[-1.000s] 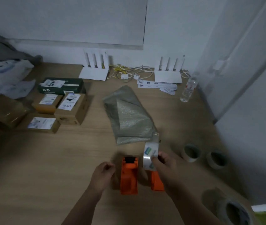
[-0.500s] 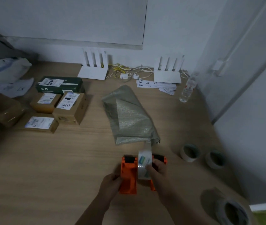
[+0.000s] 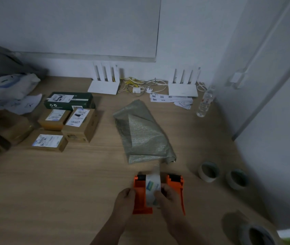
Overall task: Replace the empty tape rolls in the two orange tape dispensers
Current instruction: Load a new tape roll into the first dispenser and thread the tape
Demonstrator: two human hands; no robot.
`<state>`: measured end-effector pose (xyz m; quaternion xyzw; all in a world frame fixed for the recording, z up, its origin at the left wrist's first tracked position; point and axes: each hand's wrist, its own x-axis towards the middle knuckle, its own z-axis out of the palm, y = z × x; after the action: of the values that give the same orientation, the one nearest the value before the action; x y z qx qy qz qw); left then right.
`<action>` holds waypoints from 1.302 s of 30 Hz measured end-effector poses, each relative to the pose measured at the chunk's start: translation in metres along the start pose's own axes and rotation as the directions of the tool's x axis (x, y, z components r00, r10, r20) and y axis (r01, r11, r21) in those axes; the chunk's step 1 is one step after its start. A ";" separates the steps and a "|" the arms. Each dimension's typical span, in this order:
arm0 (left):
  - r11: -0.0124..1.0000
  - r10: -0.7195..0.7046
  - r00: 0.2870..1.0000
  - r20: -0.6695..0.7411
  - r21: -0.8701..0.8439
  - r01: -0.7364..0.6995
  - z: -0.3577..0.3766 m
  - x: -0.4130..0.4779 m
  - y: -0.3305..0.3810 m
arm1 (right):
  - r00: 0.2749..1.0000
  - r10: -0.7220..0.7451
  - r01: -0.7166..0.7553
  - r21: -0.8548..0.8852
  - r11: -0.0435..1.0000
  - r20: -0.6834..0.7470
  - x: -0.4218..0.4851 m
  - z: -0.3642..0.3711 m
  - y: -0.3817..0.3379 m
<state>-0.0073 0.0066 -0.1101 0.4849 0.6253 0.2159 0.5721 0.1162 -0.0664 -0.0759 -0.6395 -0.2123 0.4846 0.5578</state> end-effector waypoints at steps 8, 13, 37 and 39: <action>0.991 0.070 0.996 -0.059 -0.114 -0.077 -0.001 -0.009 0.022 | 0.999 -0.009 0.007 -0.055 0.998 -0.036 0.000 0.006 0.002; 0.963 0.084 0.995 -0.051 -0.253 -0.094 -0.003 -0.015 0.036 | 0.998 -0.019 0.014 -0.089 0.996 -0.058 0.001 0.007 0.000; 0.944 0.166 0.979 0.120 -0.305 -0.123 -0.008 -0.026 0.033 | 0.991 -0.128 0.117 -0.186 0.976 -0.050 -0.008 0.031 0.002; 0.943 0.215 0.969 0.124 -0.285 -0.172 -0.007 -0.030 0.037 | 0.990 -0.135 0.125 -0.167 0.978 -0.047 -0.007 0.033 0.003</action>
<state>-0.0040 -0.0013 -0.0626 0.4760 0.4932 0.3172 0.6554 0.0838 -0.0566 -0.0730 -0.6818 -0.2764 0.4093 0.5397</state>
